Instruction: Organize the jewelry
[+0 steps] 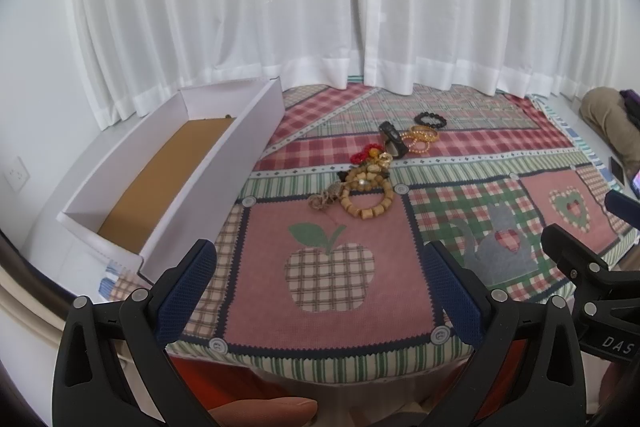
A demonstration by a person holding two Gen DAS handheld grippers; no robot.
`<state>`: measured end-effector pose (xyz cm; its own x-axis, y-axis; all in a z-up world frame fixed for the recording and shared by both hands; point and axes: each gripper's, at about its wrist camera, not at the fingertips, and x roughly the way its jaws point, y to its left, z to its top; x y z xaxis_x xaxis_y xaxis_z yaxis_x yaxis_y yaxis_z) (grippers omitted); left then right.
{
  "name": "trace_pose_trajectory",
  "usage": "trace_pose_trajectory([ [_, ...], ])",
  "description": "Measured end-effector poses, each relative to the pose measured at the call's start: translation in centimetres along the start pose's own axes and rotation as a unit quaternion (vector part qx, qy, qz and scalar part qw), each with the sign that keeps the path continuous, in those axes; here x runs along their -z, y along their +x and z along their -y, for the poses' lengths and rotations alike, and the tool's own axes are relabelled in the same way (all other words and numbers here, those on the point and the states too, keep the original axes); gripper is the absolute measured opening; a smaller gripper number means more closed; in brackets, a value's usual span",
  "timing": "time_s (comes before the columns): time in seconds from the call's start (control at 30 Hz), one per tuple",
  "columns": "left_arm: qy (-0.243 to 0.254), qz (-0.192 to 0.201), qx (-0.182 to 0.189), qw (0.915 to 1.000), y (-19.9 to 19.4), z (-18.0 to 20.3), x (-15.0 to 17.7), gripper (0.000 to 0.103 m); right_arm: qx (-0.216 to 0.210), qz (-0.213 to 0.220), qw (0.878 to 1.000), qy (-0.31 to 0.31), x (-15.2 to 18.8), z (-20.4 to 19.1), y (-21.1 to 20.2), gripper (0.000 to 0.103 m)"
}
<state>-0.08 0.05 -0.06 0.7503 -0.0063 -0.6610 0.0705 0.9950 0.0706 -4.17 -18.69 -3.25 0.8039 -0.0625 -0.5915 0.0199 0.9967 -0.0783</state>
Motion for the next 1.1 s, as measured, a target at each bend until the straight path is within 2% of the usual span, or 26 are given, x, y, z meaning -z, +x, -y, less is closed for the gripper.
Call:
trace_pose_trajectory([
  [1.1, 0.002, 0.000, -0.002, 1.0000, -0.09, 0.00, 0.08, 0.103, -0.001, 0.001, 1.000, 0.003, 0.22, 0.18, 0.09, 0.103],
])
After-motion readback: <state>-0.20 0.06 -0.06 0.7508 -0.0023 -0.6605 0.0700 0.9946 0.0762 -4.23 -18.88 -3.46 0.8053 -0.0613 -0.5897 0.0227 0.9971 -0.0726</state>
